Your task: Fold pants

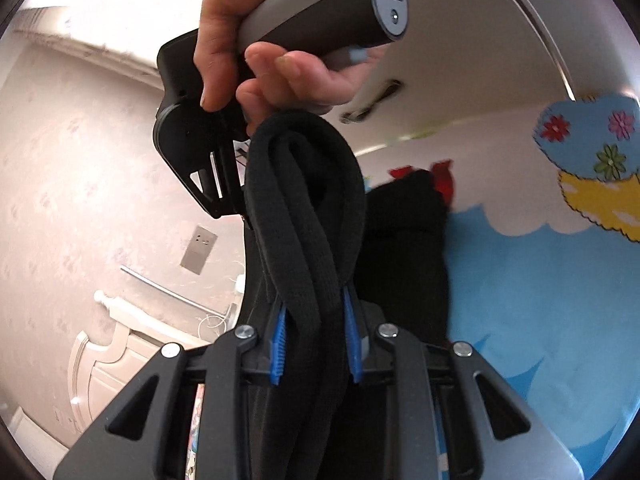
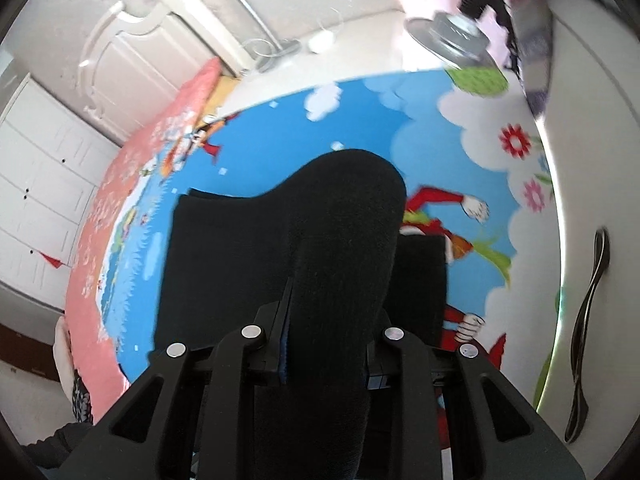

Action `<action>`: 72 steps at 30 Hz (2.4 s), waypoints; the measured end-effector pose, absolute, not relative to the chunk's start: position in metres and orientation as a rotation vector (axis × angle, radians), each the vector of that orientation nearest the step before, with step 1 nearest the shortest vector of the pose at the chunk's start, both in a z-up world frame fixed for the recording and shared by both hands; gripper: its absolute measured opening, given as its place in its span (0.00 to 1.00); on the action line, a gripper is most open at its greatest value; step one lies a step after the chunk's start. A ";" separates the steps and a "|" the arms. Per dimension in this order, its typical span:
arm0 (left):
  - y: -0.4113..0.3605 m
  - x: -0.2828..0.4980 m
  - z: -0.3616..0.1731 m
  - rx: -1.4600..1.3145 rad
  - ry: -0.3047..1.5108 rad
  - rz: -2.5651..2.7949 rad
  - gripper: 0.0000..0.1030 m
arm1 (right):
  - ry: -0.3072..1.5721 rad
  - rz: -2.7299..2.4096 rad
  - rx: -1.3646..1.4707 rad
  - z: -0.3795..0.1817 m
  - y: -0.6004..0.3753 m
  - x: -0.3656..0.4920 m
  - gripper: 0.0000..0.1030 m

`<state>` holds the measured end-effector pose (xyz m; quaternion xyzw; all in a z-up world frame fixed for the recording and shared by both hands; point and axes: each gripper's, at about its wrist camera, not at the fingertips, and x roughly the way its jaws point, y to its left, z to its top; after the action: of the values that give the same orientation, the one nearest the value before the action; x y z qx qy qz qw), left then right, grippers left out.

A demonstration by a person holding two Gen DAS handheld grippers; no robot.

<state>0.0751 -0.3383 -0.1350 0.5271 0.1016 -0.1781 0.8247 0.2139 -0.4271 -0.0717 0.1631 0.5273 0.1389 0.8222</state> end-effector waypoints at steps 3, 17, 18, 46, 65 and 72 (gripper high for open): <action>-0.344 0.080 -0.152 1.162 0.256 -0.396 0.24 | 1.140 0.226 0.254 -0.094 -0.427 0.214 0.27; -0.206 0.049 -0.075 0.658 0.316 -0.453 0.54 | 0.989 -0.168 -0.087 -0.064 -0.413 0.177 0.81; -0.188 0.048 -0.076 0.640 0.334 -0.430 0.54 | 0.952 -0.227 -0.106 -0.052 -0.408 0.169 0.81; -0.169 0.033 -0.150 0.914 0.485 -0.338 0.08 | 0.983 0.126 -0.539 -0.129 -0.156 0.226 0.93; -0.114 0.050 -0.087 0.454 0.602 -0.566 0.20 | 0.790 -0.284 -0.276 -0.105 -0.304 0.114 0.96; -0.078 0.186 -0.047 0.253 0.570 -0.420 0.58 | 0.767 -0.269 -0.240 -0.109 -0.309 0.113 0.96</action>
<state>0.1859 -0.0781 -0.0466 0.1234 0.2785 -0.2053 0.9301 0.1125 -0.3086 -0.1095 -0.1164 0.3723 -0.1304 0.9115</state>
